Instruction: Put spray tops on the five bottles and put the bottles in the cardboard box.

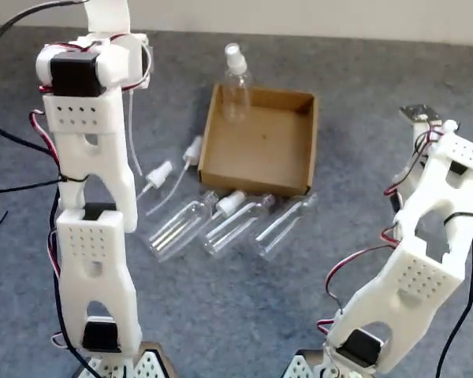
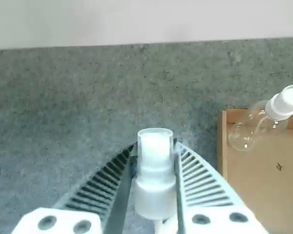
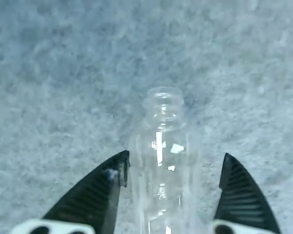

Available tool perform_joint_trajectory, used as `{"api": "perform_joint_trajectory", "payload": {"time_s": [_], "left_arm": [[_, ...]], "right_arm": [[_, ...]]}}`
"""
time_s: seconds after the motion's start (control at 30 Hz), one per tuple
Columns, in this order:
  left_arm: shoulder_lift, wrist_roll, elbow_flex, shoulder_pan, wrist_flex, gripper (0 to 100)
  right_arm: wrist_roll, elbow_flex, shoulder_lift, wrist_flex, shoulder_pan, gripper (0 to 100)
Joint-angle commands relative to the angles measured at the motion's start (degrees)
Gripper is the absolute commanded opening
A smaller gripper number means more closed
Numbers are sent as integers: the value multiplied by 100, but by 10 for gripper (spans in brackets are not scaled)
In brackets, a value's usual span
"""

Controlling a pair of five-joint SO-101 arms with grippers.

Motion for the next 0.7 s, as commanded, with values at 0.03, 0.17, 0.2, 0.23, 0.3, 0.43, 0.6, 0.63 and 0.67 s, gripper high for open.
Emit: {"api": "perform_joint_trajectory", "payload": {"time_s": [0.03,0.17,0.2,0.23,0.3,0.43,0.6,0.63,0.67], "left_arm": [[-374,-44,-13,-84,44,59],[-382,-53,-13,-92,44,59],[-382,-53,-13,-92,44,59],[-382,-97,-13,-101,44,59],[-374,-229,-13,-101,44,59],[-382,-229,-13,-101,44,59],[-453,-246,-66,-101,44,59],[-549,-246,-22,-101,44,59],[-655,-246,-13,-101,44,59]], "right_arm": [[53,-268,189,-84,-57,235],[26,-321,629,-75,-75,235],[26,-330,681,-66,-66,235],[18,-330,690,-66,-57,235],[18,-330,637,-48,-57,228],[-246,-391,224,-84,-84,127],[-809,-998,-602,66,-259,44],[-941,-1138,-822,163,-365,44],[-1099,-1270,-1033,259,-505,44]]}}
